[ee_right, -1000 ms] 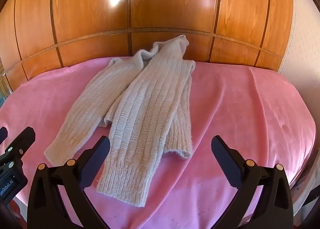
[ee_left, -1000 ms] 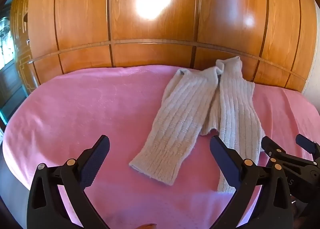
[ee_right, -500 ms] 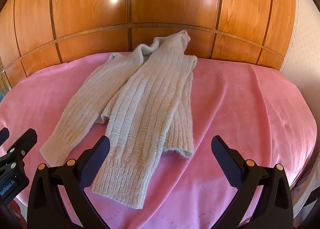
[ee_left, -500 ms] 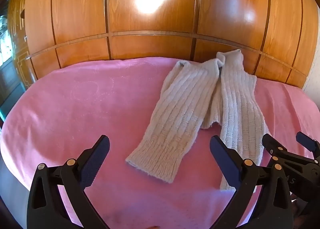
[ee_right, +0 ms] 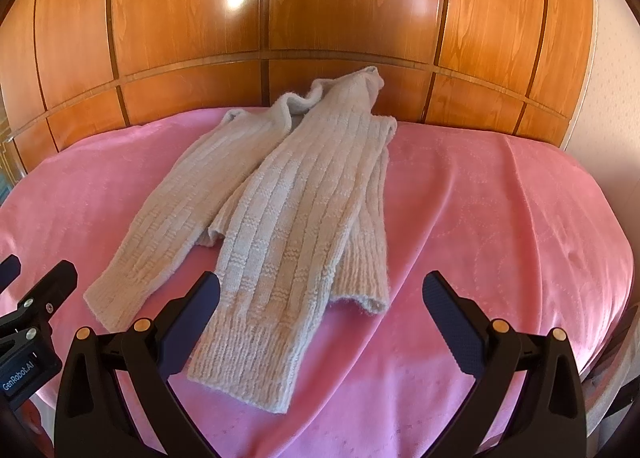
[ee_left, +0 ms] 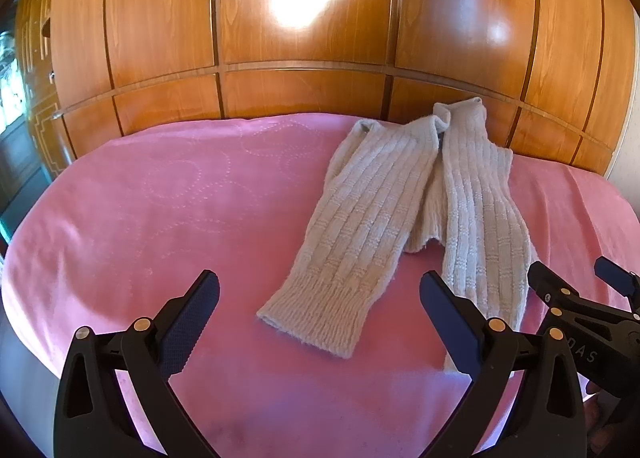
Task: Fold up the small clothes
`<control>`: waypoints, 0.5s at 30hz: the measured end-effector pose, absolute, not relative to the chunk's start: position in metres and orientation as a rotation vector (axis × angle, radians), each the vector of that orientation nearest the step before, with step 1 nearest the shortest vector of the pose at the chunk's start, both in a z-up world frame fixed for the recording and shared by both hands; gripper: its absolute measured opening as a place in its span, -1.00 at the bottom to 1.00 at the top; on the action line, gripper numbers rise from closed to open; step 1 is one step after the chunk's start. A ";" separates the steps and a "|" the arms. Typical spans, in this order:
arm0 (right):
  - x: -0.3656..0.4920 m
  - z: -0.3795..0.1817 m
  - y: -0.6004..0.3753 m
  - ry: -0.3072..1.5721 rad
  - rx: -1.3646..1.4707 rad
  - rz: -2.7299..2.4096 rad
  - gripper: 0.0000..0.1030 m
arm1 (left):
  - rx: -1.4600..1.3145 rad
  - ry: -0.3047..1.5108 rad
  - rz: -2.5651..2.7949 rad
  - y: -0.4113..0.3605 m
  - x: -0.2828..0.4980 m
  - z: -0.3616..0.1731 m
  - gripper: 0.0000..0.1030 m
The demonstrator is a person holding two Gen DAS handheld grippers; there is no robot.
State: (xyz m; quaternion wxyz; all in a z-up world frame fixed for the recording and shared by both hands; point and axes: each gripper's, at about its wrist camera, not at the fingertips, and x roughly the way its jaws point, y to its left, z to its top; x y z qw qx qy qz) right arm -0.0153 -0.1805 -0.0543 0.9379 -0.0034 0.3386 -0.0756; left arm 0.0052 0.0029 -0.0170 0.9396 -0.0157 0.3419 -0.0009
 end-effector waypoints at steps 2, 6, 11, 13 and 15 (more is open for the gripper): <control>-0.017 -0.053 -0.180 0.688 -0.010 -0.152 0.96 | -0.030 0.694 0.002 0.003 0.003 -0.017 0.93; -0.020 -0.051 -0.179 0.683 -0.007 -0.149 0.96 | -0.023 0.688 0.003 0.004 -0.001 -0.016 0.93; -0.021 -0.050 -0.181 0.684 -0.002 -0.145 0.96 | -0.015 0.686 0.012 0.006 -0.004 -0.017 0.93; -0.022 -0.051 -0.183 0.684 0.004 -0.144 0.96 | -0.016 0.688 0.017 0.007 -0.004 -0.017 0.93; -0.022 -0.051 -0.185 0.686 0.016 -0.136 0.96 | -0.015 0.687 0.023 0.008 -0.004 -0.016 0.93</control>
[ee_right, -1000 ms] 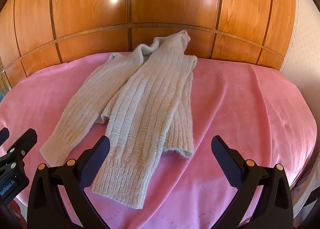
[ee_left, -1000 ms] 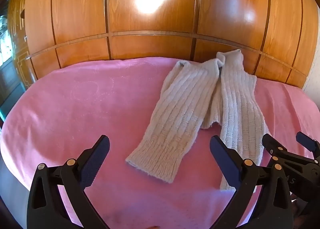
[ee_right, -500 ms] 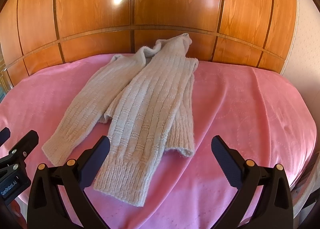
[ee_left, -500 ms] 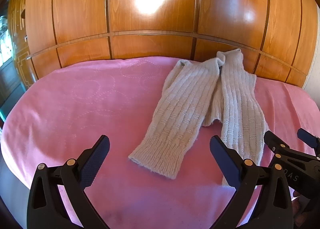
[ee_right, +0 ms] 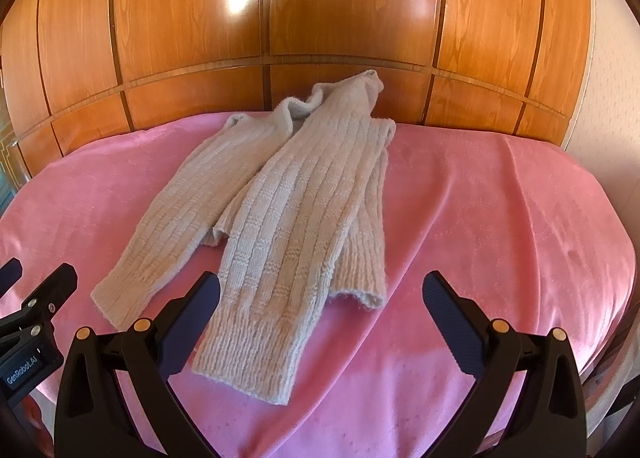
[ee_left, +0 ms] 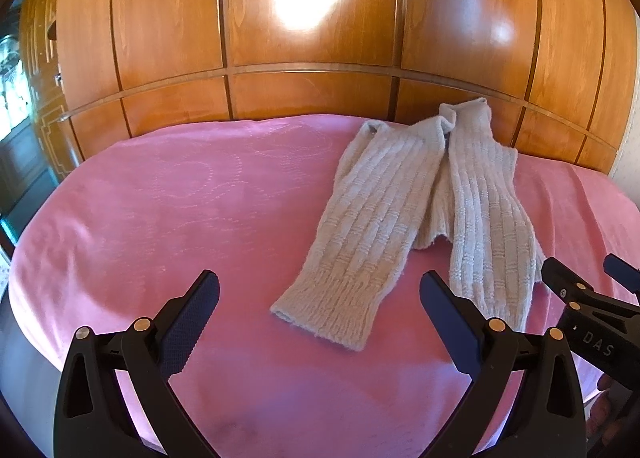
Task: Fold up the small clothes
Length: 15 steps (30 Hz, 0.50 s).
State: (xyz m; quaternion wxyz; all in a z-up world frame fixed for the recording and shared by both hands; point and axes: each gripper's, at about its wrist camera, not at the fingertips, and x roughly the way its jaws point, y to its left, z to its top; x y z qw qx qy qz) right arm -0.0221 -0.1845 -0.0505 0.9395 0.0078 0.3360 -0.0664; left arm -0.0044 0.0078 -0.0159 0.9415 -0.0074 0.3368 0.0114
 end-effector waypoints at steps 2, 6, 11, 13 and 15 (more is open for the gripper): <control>-0.022 -0.051 -0.187 0.693 0.032 -0.120 0.96 | -0.012 0.683 0.026 0.008 -0.005 -0.016 0.93; -0.024 -0.054 -0.190 0.702 0.055 -0.099 0.96 | -0.008 0.682 0.027 0.009 -0.006 -0.016 0.93; -0.023 -0.059 -0.191 0.718 0.065 -0.093 0.96 | 0.000 0.686 0.033 0.012 -0.005 -0.017 0.93; -0.021 -0.060 -0.191 0.726 0.071 -0.090 0.96 | 0.003 0.688 0.042 0.012 -0.004 -0.018 0.93; -0.020 -0.063 -0.192 0.733 0.074 -0.087 0.96 | 0.012 0.692 0.056 0.014 -0.003 -0.019 0.93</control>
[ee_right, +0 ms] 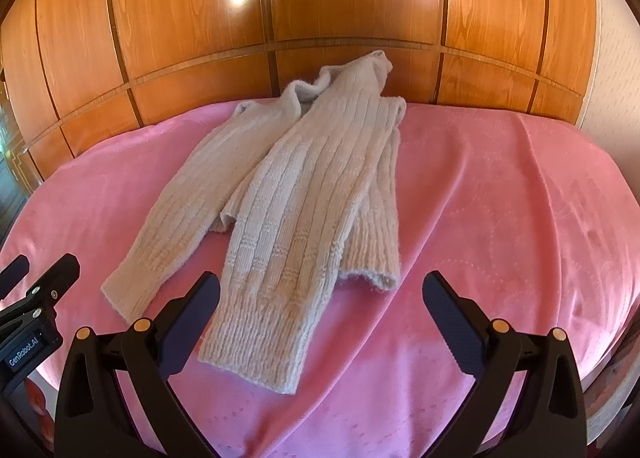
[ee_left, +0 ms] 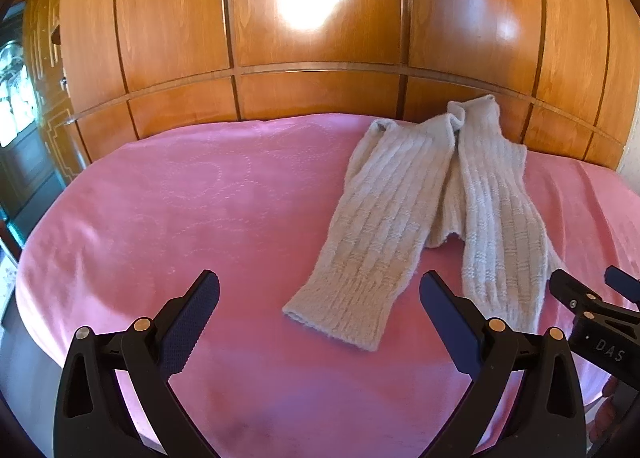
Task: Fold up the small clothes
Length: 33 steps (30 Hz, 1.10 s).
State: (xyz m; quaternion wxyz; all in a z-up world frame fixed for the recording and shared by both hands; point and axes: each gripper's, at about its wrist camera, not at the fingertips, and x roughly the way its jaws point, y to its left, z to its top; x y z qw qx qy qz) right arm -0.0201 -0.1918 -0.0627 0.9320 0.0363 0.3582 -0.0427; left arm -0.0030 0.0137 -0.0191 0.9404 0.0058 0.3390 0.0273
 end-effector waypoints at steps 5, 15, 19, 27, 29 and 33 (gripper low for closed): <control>-0.020 -0.067 -0.191 0.749 0.080 -0.060 0.96 | 0.007 0.704 0.065 0.017 -0.001 -0.022 0.93; -0.018 -0.078 -0.184 0.781 0.088 -0.012 0.96 | 0.019 0.707 0.077 0.019 0.001 -0.025 0.93; -0.018 -0.082 -0.181 0.793 0.089 0.014 0.96 | 0.018 0.711 0.080 0.022 0.000 -0.028 0.93; -0.012 -0.092 -0.178 0.832 0.109 0.039 0.96 | 0.019 0.721 0.089 0.030 0.001 -0.031 0.93; -0.011 -0.095 -0.178 0.842 0.108 0.041 0.95 | 0.019 0.724 0.089 0.031 0.003 -0.032 0.93; -0.007 -0.102 -0.178 0.860 0.110 0.045 0.95 | 0.024 0.726 0.094 0.032 0.005 -0.033 0.93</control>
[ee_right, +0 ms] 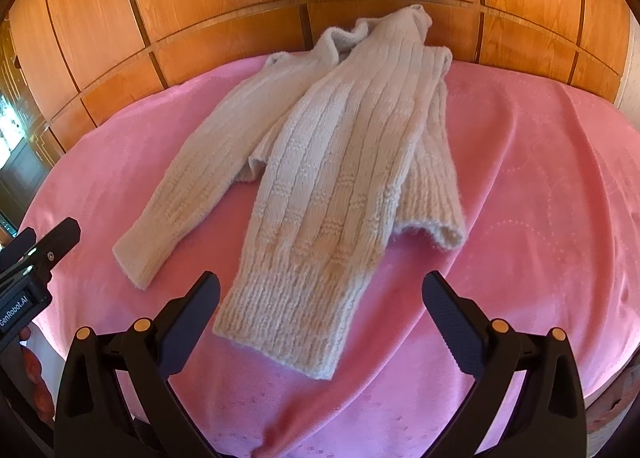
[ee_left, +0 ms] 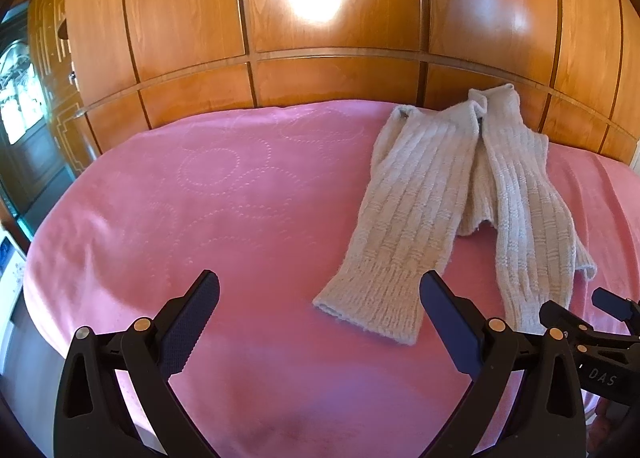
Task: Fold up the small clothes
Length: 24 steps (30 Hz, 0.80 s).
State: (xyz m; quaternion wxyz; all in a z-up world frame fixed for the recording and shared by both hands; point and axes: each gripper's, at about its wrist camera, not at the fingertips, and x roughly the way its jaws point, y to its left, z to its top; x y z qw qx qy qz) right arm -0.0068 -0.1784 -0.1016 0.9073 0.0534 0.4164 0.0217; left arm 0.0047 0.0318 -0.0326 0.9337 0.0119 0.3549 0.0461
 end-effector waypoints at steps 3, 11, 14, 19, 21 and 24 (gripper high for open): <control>-0.004 -0.104 -0.178 0.863 0.102 0.043 0.91 | 0.027 0.731 0.098 0.032 0.007 -0.034 0.93; 0.002 -0.112 -0.182 0.882 0.112 0.049 0.86 | 0.035 0.758 0.098 0.033 0.011 -0.041 0.93; 0.005 -0.117 -0.182 0.895 0.112 0.061 0.73 | 0.039 0.768 0.094 0.032 0.014 -0.045 0.93; 0.015 -0.131 -0.179 0.925 0.077 0.096 0.21 | 0.048 0.816 0.072 0.030 0.026 -0.066 0.93; 0.017 -0.129 -0.178 0.925 0.066 0.130 -0.17 | 0.053 0.846 0.043 0.028 0.033 -0.077 0.90; 0.018 -0.124 -0.180 0.933 0.053 0.191 -0.75 | 0.059 0.887 -0.002 0.024 0.043 -0.090 0.89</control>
